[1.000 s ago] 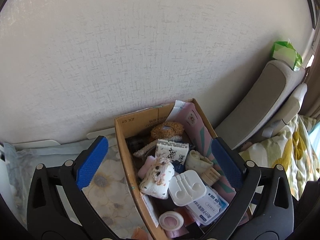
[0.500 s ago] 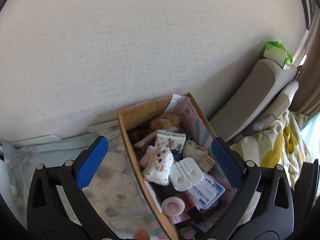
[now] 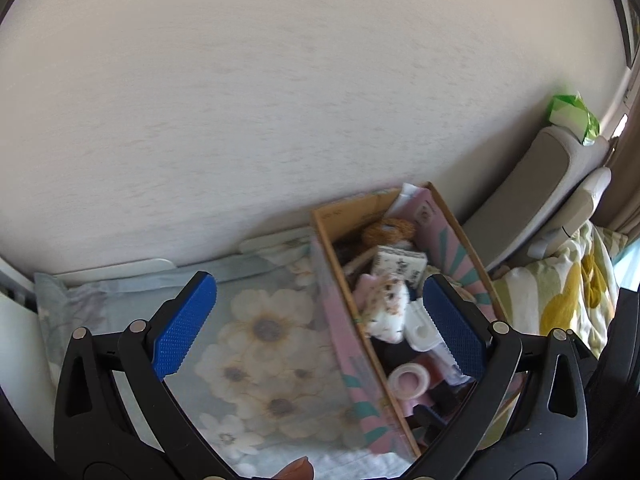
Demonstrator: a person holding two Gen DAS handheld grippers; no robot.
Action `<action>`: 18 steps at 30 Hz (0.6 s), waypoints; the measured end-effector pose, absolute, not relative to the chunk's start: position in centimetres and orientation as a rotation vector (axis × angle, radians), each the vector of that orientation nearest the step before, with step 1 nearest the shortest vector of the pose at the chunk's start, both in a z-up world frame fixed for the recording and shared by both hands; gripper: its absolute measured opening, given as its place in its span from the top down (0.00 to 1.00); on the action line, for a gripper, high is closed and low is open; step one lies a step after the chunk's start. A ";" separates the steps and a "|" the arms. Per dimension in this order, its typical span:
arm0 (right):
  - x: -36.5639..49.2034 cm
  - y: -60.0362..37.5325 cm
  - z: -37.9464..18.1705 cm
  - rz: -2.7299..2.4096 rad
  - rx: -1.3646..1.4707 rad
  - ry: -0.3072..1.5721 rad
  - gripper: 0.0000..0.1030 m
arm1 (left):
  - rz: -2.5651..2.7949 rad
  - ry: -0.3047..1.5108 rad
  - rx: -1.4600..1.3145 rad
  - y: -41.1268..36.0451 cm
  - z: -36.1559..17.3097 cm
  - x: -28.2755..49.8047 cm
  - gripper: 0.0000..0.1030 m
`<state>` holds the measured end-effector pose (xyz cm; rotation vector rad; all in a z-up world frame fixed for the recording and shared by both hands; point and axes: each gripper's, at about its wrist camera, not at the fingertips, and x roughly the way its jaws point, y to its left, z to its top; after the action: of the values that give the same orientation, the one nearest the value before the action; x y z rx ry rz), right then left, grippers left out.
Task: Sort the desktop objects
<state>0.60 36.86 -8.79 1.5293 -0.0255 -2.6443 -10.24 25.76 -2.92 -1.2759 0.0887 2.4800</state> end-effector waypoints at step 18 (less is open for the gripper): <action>1.2 29.7 -7.9 -2.750 1.523 -0.038 0.01 | 2.671 0.035 -1.229 11.5 -1.6 -6.7 0.00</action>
<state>1.20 29.70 -7.89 1.5227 -0.0375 -2.7505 -6.72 11.53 -1.64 -1.2293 0.0353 2.6708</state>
